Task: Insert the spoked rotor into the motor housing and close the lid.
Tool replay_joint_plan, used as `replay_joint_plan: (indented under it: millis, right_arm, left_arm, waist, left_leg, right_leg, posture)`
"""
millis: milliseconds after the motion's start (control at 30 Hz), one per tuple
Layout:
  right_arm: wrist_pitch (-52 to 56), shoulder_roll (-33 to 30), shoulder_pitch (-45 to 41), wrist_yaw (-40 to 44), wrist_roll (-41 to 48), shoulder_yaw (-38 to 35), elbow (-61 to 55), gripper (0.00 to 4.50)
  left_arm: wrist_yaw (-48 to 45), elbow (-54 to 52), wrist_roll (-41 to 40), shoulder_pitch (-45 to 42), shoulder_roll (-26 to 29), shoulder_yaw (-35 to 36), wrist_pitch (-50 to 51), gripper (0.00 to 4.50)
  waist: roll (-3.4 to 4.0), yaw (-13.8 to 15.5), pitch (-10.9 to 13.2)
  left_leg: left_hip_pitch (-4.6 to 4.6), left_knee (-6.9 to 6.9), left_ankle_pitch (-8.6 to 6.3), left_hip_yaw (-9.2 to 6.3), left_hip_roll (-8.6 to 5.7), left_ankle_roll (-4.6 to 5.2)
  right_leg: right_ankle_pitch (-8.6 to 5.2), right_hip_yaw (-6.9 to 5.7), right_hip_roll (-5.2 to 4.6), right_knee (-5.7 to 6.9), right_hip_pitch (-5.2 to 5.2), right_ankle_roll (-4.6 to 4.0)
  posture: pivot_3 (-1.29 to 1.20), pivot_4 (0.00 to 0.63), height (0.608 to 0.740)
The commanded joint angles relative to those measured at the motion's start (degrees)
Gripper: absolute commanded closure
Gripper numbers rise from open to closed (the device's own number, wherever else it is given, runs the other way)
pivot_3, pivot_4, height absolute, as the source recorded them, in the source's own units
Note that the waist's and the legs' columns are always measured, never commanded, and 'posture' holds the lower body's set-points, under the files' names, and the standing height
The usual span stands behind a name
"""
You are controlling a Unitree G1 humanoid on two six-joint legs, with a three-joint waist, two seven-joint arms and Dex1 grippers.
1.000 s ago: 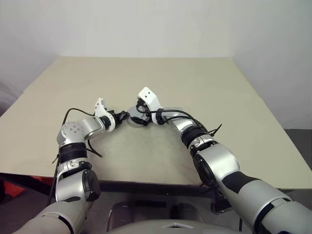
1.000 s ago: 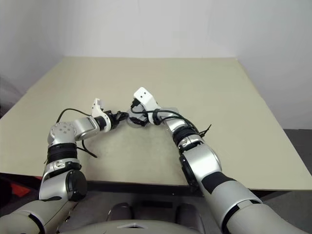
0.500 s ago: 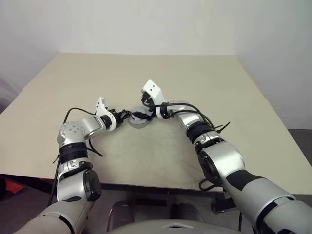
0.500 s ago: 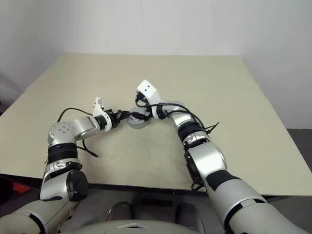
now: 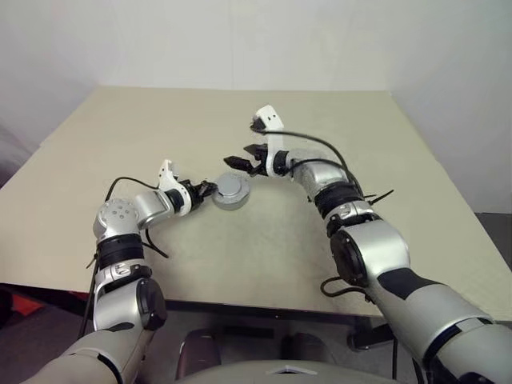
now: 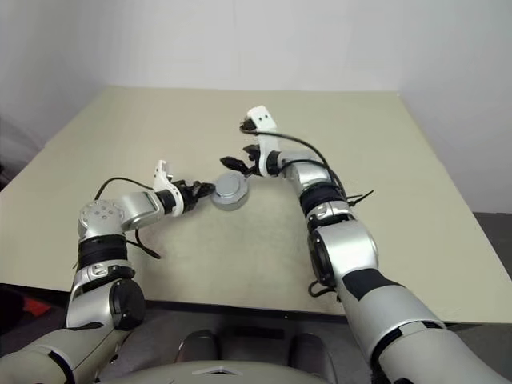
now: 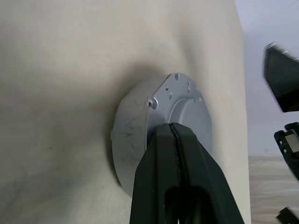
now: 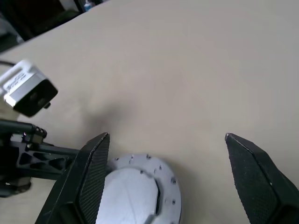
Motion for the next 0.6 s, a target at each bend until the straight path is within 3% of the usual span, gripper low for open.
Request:
replay_joint_plan:
  millis: [33, 167, 333, 600]
  right_arm:
    - [11.38, -2.03, -1.84, 3.39, 3.64, -2.25, -0.24, 0.04]
    - [21.04, -5.13, -1.35, 8.04, 4.18, -1.29, 0.09, 0.04]
    - [22.7, -6.85, -0.4, 5.73, 3.09, -1.78, 4.32, 0.04]
    - [23.68, -2.95, 1.33, 0.7, 5.22, -5.34, 8.02, 0.04]
  left_arm:
    - [-0.16, -0.17, 0.06, -0.03, -0.7, -1.12, 1.57, 4.5]
    - [-0.4, -0.48, 0.24, 0.09, -0.78, -1.22, 1.39, 4.5]
    - [-0.51, -0.89, 0.36, 0.28, -0.86, -1.32, 1.24, 4.5]
    - [0.24, -2.51, 0.25, 0.8, -0.77, -1.1, 1.51, 4.5]
  waist:
    - [0.0, 0.17, 0.0]
    - [0.0, 0.68, 0.0]
    - [0.0, 1.11, 0.0]
    - [-0.01, 1.0, 0.0]
  left_leg:
    - [-0.01, 0.03, 0.0, 0.0, 0.0, 0.0]
    - [-0.05, 0.06, 0.01, 0.0, 0.02, -0.01]
    - [-0.06, 0.15, 0.01, 0.0, 0.04, -0.02]
    - [-0.06, 0.2, 0.02, 0.02, 0.05, -0.03]
  right_leg:
    - [0.0, 0.0, 0.0, 0.0, 0.0, 0.0]
    - [0.0, -0.03, 0.0, 0.01, -0.01, 0.01]
    - [0.01, -0.05, -0.01, 0.05, 0.0, 0.01]
    - [0.01, -0.04, -0.02, 0.16, 0.07, 0.01]
  posture:
    - [0.0, 0.0, 0.74]
    - [0.0, 0.0, 0.74]
    - [0.0, 0.0, 0.74]
    - [0.0, 0.0, 0.74]
